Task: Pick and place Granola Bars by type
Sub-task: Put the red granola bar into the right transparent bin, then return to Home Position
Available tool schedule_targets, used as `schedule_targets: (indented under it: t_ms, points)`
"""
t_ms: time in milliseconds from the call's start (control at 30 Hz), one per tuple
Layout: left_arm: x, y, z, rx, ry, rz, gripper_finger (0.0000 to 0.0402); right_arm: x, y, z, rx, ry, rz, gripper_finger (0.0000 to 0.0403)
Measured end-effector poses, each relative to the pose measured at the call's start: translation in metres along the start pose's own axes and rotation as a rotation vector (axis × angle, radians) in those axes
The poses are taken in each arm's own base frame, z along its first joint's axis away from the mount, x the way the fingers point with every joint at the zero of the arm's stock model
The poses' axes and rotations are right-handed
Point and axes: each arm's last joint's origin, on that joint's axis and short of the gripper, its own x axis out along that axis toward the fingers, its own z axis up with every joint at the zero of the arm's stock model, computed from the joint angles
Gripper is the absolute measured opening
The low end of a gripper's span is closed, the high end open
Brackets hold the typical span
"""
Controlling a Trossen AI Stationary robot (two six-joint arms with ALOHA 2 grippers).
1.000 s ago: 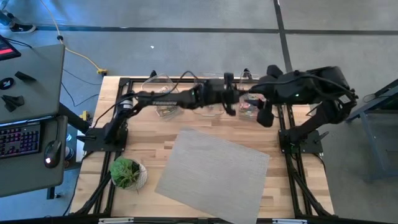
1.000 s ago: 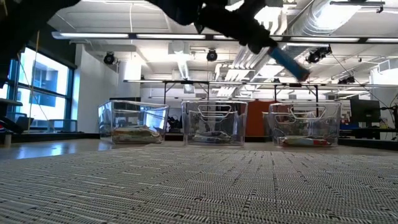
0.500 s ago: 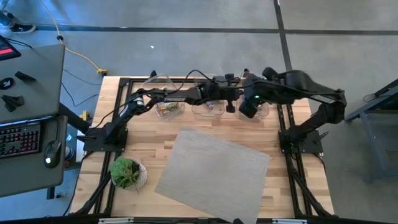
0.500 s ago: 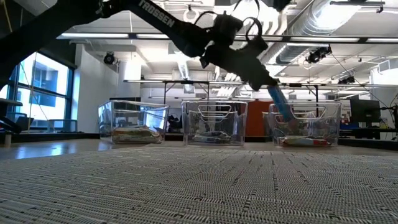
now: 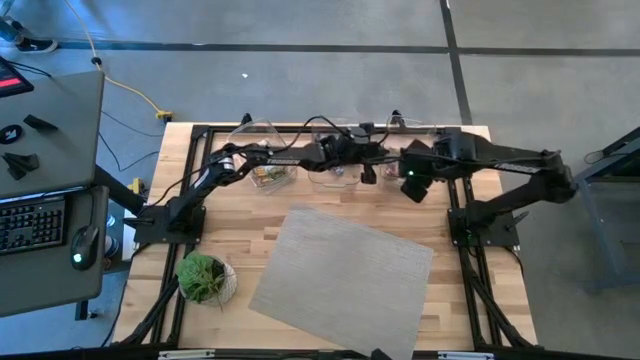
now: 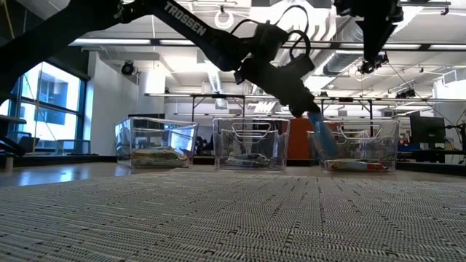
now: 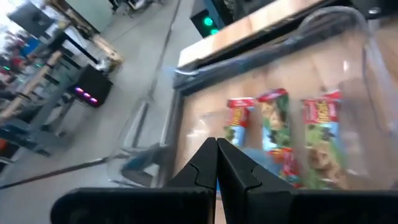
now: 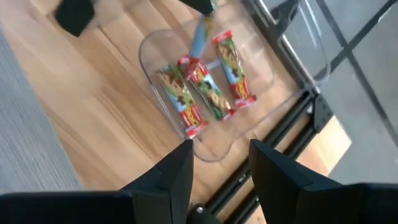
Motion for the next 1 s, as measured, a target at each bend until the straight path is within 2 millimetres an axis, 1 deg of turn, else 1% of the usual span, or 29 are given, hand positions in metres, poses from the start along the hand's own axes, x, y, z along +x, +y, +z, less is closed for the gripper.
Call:
schedule_targets:
  t_ms: [167, 300, 400, 533, 700, 767, 833, 900, 1000]
  points:
    - [0.003, -0.002, -0.002, -0.047, -0.008, -0.006, 0.0001, 0.008, -0.006, -0.018, 0.056, 0.004, 0.023, 0.0139]
    - [0.005, -0.006, -0.006, -0.044, 0.007, -0.020, 0.0001, 0.012, -0.005, -0.023, 0.089, -0.032, 0.090, 0.0139]
    - [0.004, -0.005, -0.004, -0.045, -0.002, -0.016, 0.0012, 0.015, -0.002, -0.022, 0.095, -0.058, 0.148, 0.0139]
    - [0.004, -0.005, -0.004, -0.044, -0.001, -0.018, 0.0053, 0.017, 0.003, -0.019, 0.061, -0.070, 0.201, 0.0139]
    - [0.004, -0.006, -0.005, -0.052, 0.001, -0.027, 0.0120, 0.017, 0.005, -0.016, 0.069, -0.099, 0.219, 0.0139]
    - [0.004, -0.008, -0.003, -0.083, -0.009, -0.030, 0.0139, 0.017, 0.005, -0.016, 0.067, -0.102, 0.220, 0.0139]
    - [0.003, -0.011, 0.001, -0.096, -0.016, -0.027, 0.0150, 0.017, 0.005, -0.015, 0.066, -0.103, 0.220, 0.0139]
    - [-0.002, -0.013, 0.010, -0.093, -0.013, -0.007, 0.0153, 0.017, 0.006, -0.015, 0.065, -0.111, 0.224, 0.0139]
    - [-0.020, -0.011, 0.036, -0.070, -0.018, 0.040, 0.0152, 0.016, 0.007, -0.014, 0.044, -0.125, 0.225, 0.0139]
